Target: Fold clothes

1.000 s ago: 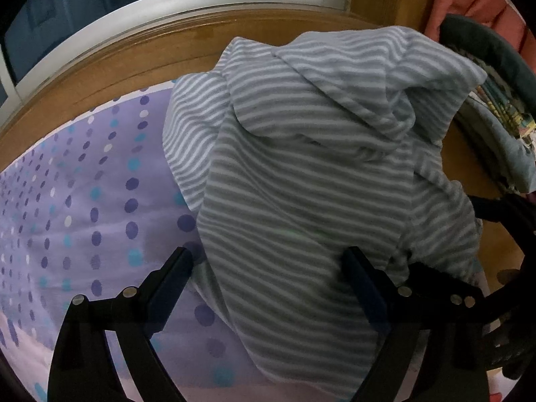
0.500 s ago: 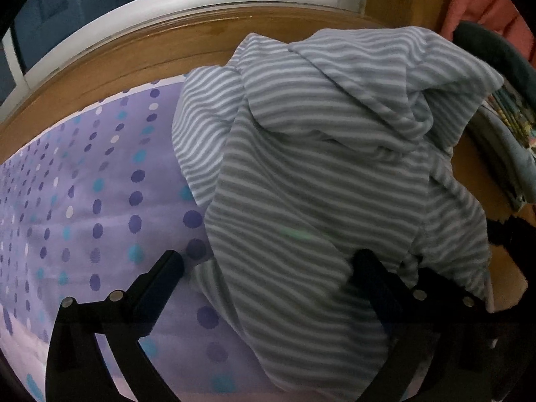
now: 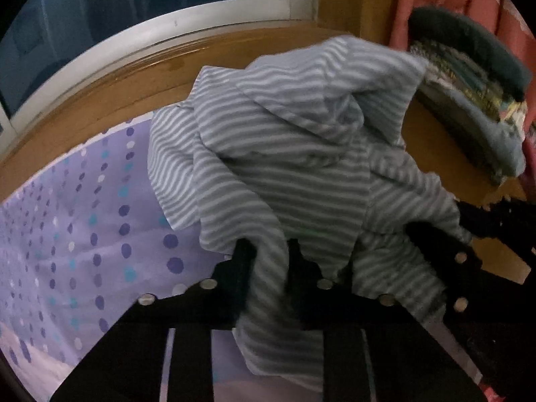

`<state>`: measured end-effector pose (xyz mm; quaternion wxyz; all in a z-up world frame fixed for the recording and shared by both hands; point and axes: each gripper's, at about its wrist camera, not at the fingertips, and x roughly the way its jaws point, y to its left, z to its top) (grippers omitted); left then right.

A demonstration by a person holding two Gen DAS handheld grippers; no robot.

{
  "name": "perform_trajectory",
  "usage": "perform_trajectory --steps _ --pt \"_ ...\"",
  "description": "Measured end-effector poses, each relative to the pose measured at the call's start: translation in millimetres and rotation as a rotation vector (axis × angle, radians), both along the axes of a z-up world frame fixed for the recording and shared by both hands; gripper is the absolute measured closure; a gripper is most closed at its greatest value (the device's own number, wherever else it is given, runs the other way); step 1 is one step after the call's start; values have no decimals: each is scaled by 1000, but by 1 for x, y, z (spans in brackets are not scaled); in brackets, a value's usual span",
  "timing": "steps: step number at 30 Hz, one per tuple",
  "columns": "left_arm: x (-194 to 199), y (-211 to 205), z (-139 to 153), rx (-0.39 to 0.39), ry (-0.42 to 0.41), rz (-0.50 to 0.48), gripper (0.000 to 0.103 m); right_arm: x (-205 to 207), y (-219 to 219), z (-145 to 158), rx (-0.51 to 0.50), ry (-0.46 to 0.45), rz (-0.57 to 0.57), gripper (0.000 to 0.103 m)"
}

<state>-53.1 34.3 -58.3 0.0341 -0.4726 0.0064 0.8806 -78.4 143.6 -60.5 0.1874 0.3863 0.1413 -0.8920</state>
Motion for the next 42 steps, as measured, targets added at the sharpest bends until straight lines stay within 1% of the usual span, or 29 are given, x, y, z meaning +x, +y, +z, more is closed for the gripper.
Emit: perform_trajectory --steps 1,4,6,8,10,12,15,18,20,22,23,25,28,30,31,32,35,36,37,38,40,42 --pt "0 -4 3 20 1 4 91 2 -1 4 -5 11 -1 85" --pt "6 -30 18 75 20 19 92 7 -6 18 -52 26 29 87" --pt "16 -35 28 86 41 35 92 8 -9 26 -112 2 74 88" --pt "14 -50 35 91 62 57 92 12 -13 35 -173 -29 115 88" --pt "-4 -62 33 88 64 81 92 37 -19 47 -204 -44 154 88" --pt "8 -71 36 65 66 109 92 44 -27 48 -210 -39 193 88" --pt "20 -80 37 35 60 138 92 59 -45 40 -191 -40 236 88" --pt "28 -90 37 29 36 163 92 54 -57 26 -196 -88 228 85" --pt "30 -96 38 48 27 162 89 51 -60 20 -199 -129 203 76" --pt "28 -102 38 75 21 149 86 48 -62 18 -198 -150 179 67" --pt "25 -105 37 85 18 140 85 49 -64 19 -195 -146 171 65" --pt "13 -110 32 84 17 107 85 55 -65 21 -181 -132 149 56" --pt "-1 -112 31 78 9 27 83 66 -62 27 -168 -114 77 46" --pt "-5 -112 30 73 3 -21 79 70 -59 33 -168 -109 10 44" --pt "-10 -114 30 71 1 -46 75 72 -56 36 -169 -106 -32 43" --pt "-15 -115 28 71 -1 -67 74 72 -55 39 -166 -103 -78 43" --pt "-31 -121 20 105 -23 -138 74 72 -51 49 -156 -88 -205 42" --pt "-33 -119 20 119 -30 -163 74 72 -48 53 -153 -82 -246 41" --pt "-38 -119 17 136 -36 -195 74 71 -47 56 -151 -73 -277 35" --pt "-43 -119 14 149 -42 -223 73 69 -48 57 -147 -60 -294 30" --pt "-52 -116 5 160 -59 -251 73 60 -48 57 -122 -45 -320 30" --pt "-60 -111 -2 177 -79 -274 73 46 -51 51 -83 -50 -324 30"
